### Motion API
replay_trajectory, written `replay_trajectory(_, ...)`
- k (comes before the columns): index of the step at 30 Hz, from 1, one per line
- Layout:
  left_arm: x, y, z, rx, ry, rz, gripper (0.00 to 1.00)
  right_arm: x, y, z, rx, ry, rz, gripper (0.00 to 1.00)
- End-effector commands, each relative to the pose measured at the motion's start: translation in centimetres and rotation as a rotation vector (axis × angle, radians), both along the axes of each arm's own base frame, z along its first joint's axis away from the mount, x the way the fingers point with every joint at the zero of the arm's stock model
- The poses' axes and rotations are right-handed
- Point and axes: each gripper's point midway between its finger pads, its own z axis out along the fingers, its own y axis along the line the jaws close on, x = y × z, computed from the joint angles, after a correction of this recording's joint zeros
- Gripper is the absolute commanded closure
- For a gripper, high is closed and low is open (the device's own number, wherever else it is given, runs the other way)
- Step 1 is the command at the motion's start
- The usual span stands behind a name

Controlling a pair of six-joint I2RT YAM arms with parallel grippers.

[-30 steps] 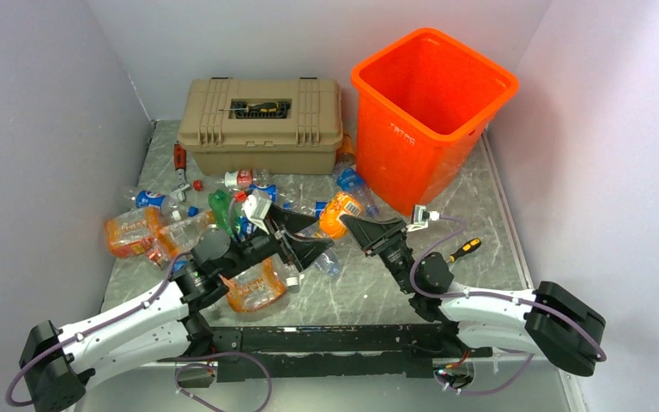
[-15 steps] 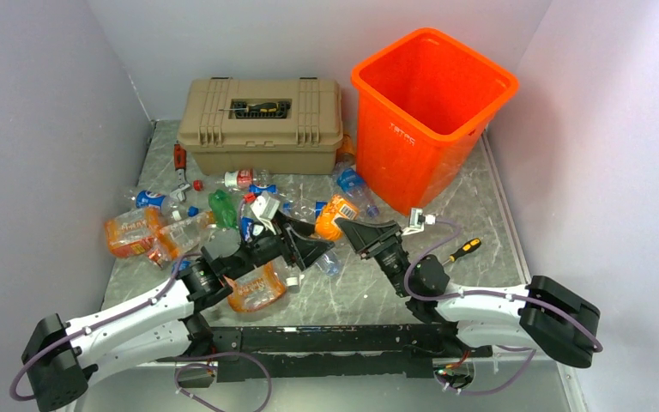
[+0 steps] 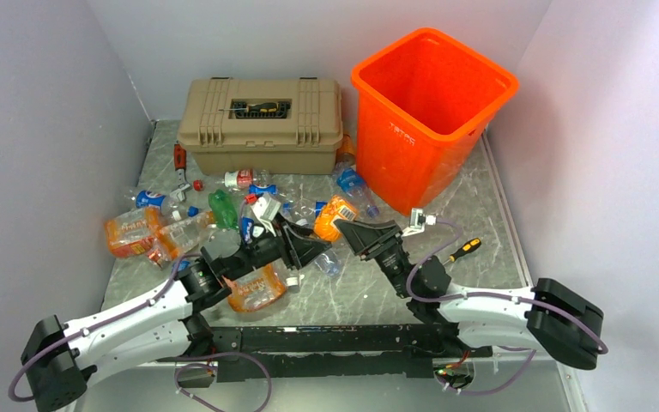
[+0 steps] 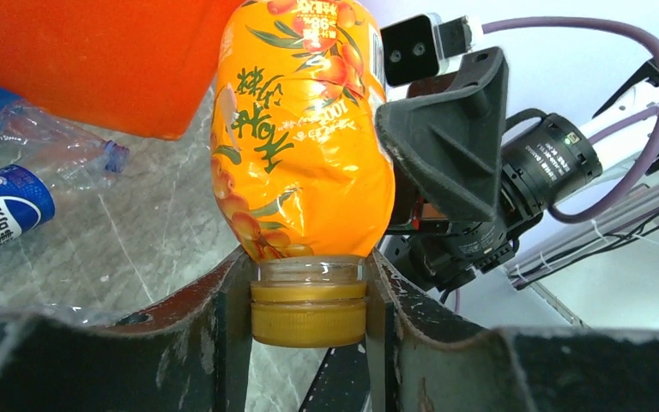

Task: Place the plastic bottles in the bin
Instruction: Place the plastic bottle in the trash bin.

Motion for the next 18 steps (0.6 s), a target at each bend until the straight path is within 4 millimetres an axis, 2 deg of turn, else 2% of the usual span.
replay_trajectory(1, -0.8, 0.4, 2.5, -0.003, -0.071, -0.028, 0.88, -1.4, 0.4, 3.1, -0.015, -0.074, 0.054, 0.34)
replay_trajectory(3, -0.9, 1.0, 2.8, 0.034, -0.088, -0.016, 0.98, -1.4, 0.2, 1.9, -0.123, -0.044, 0.044, 0.21)
replay_trajectory(5, -0.9, 1.7, 3.3, 0.061, -0.111, 0.006, 1.00, -1.8, -0.7, 2.0, -0.195, -0.034, 0.038, 0.04)
replay_trajectory(6, -0.9, 2.1, 3.8, 0.071, -0.132, 0.017, 1.00, -2.1, -1.6, 3.0, -0.233, -0.056, 0.020, 0.01)
replay_trajectory(7, -1.0, 2.7, 4.7, 0.092, -0.166, 0.022, 1.00, -2.3, -2.3, 3.1, -0.307, -0.058, 0.006, 0.00)
replay_trajectory(10, -1.7, 4.1, 6.6, 0.227, -0.259, 0.000, 1.00, -3.8, -5.5, 6.5, -0.412, -0.068, -0.006, 0.00)
replay_trajectory(13, -3.3, 5.2, 7.0, 0.456, -0.326, -0.127, 1.00, -5.3, -8.2, 9.0, -0.496, -0.022, 0.006, 0.00)
replay_trajectory(14, -4.0, 5.3, 7.1, 0.524, -0.355, -0.200, 1.00, -5.6, -8.6, 9.7, -0.535, -0.001, 0.013, 0.00)
replay_trajectory(15, -4.7, 5.4, 6.7, 0.595, -0.387, -0.286, 1.00, -5.7, -8.9, 9.4, -0.605, 0.038, 0.024, 0.00)
replay_trajectory(17, -6.7, 5.1, 5.8, 0.665, -0.385, -0.480, 1.00, -5.5, -8.5, 9.4, -0.694, 0.087, 0.037, 0.00)
replay_trajectory(18, -7.1, 4.9, 5.5, 0.694, -0.436, -0.556, 1.00, -5.1, -7.8, 9.0, -0.736, 0.110, 0.044, 0.00)
